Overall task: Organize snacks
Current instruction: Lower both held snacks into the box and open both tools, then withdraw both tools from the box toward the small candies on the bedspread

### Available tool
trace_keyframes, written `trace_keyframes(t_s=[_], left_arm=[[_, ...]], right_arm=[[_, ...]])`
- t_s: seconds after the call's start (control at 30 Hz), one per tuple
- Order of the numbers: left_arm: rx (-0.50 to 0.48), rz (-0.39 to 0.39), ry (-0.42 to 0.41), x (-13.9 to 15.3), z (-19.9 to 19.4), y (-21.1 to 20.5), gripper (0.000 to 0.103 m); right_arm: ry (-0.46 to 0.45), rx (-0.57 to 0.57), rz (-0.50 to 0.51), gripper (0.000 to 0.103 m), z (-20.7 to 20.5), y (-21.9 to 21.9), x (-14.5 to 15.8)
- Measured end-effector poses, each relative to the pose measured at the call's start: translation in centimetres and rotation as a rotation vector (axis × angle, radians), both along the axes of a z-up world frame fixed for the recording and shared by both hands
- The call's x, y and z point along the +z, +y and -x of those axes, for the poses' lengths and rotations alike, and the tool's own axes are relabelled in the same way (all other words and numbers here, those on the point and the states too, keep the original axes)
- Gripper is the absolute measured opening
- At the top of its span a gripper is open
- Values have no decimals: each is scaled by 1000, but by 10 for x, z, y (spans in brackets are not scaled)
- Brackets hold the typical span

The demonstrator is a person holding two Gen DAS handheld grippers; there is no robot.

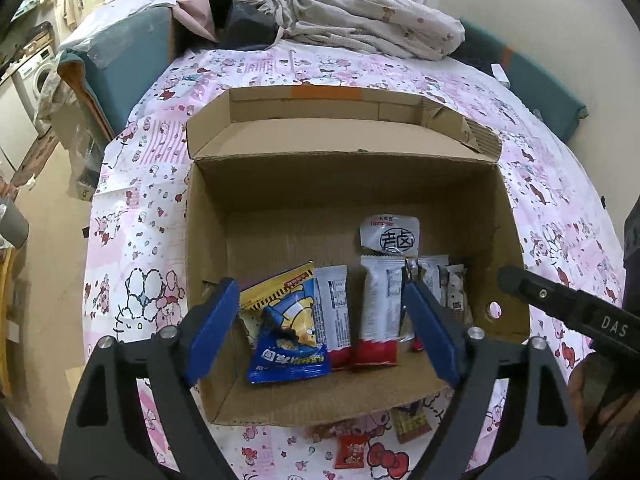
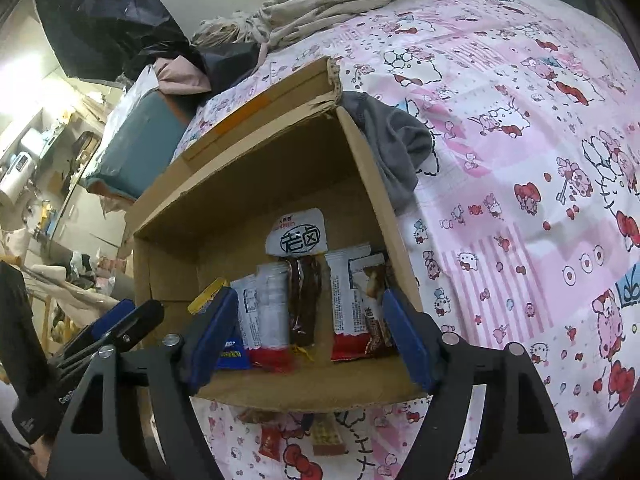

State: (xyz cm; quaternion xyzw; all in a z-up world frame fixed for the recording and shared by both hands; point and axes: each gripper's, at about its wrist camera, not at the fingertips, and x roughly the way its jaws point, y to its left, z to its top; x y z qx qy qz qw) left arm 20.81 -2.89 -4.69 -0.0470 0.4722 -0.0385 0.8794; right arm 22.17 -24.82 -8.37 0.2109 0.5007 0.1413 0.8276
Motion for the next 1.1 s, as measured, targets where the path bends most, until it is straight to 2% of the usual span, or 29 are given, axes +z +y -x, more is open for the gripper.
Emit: trace_keyframes(t_s=[0.47, 0.7, 0.83, 0.93, 1.0, 1.1], left_arm=[[18, -9, -76, 21, 24, 16, 83], [33, 2, -73, 29, 39, 28, 83], [32, 31, -66, 29, 49, 33, 83], [36, 34, -65, 29, 59, 35, 83], [35, 37, -58, 28, 65, 35, 84], [38, 46, -38, 23, 74, 35, 94]], right_arm=[[-28, -5, 8, 78, 27, -4, 16], [-39, -12, 6, 88, 49, -8, 24], [-1, -15, -38, 89, 63, -10, 19], [50, -34, -136, 89, 73, -16, 10], [77, -50, -157, 89, 79, -17, 6], [99, -50, -152, 89, 88, -14, 1]])
